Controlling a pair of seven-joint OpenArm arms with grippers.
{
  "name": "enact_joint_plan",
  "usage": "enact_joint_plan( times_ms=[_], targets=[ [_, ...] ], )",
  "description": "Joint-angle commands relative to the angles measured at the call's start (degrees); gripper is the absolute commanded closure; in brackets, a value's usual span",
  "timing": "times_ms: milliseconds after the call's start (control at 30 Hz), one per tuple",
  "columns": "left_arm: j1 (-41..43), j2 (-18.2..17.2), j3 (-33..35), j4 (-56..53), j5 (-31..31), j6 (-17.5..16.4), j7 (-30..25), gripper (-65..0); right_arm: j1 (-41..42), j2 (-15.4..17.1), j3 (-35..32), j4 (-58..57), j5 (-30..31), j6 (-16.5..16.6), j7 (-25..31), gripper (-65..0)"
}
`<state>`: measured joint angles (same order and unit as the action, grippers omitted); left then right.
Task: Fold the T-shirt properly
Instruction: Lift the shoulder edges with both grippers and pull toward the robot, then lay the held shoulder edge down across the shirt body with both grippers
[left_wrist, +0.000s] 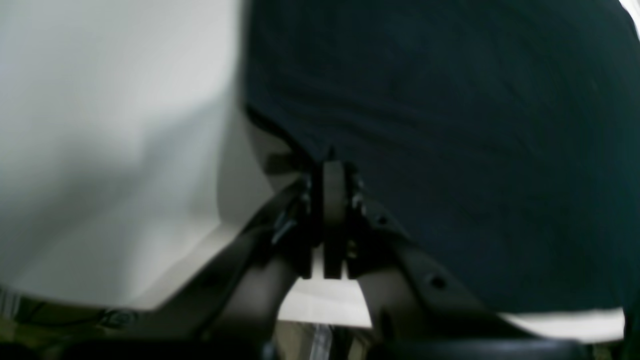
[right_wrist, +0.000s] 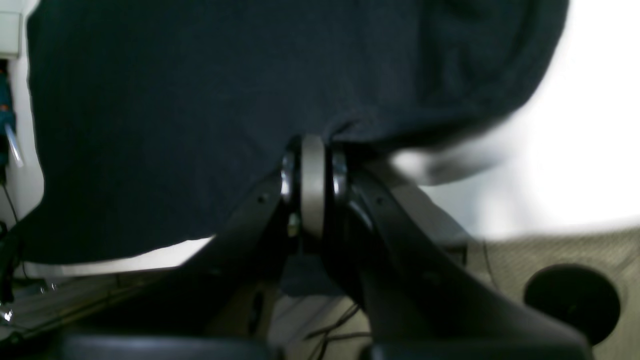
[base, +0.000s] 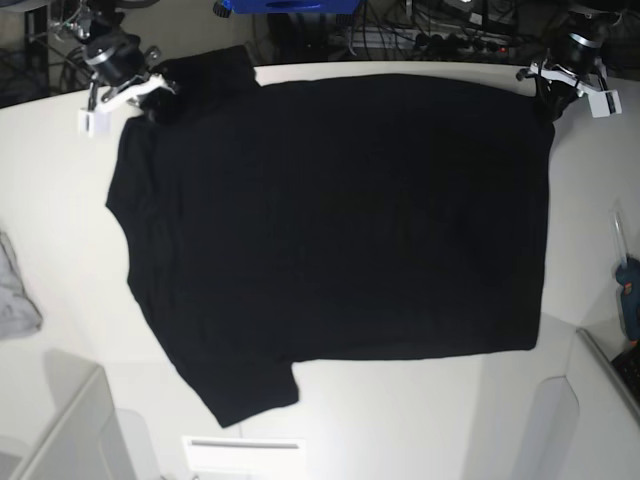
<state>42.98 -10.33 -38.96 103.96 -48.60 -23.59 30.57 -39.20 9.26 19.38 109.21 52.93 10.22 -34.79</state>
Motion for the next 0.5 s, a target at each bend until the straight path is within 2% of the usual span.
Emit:
enact_joint_plan(
  times_ms=[0, 167, 300, 467],
  targets=[
    [-0.21, -0.44, -0.73, 0.96, -2.08, -0.54, -0.90, 0.0, 0.56, 0.55, 0.45, 1.08, 1.01, 0.73, 0.46, 0.0],
    [-0.65, -0.62, -1.52, 0.96, -6.39, -0.27, -0.90, 0.0, 4.78, 0.55, 0.45, 1.08, 1.01, 0.55, -2.71, 0.0],
    [-1.71, -0.62, -1.44, 0.70, -6.83, -0.27, -0.90, 0.0, 7.51, 0.55, 0.45, 1.08, 1.01, 0.55, -4.56, 0.0],
    [-2.23, -0.53, -1.44, 0.70, -7.09, -0.19, -0.90, 0.0, 11.29, 0.55, 0.45, 1.08, 1.10, -2.26, -7.10, 0.0]
  ],
)
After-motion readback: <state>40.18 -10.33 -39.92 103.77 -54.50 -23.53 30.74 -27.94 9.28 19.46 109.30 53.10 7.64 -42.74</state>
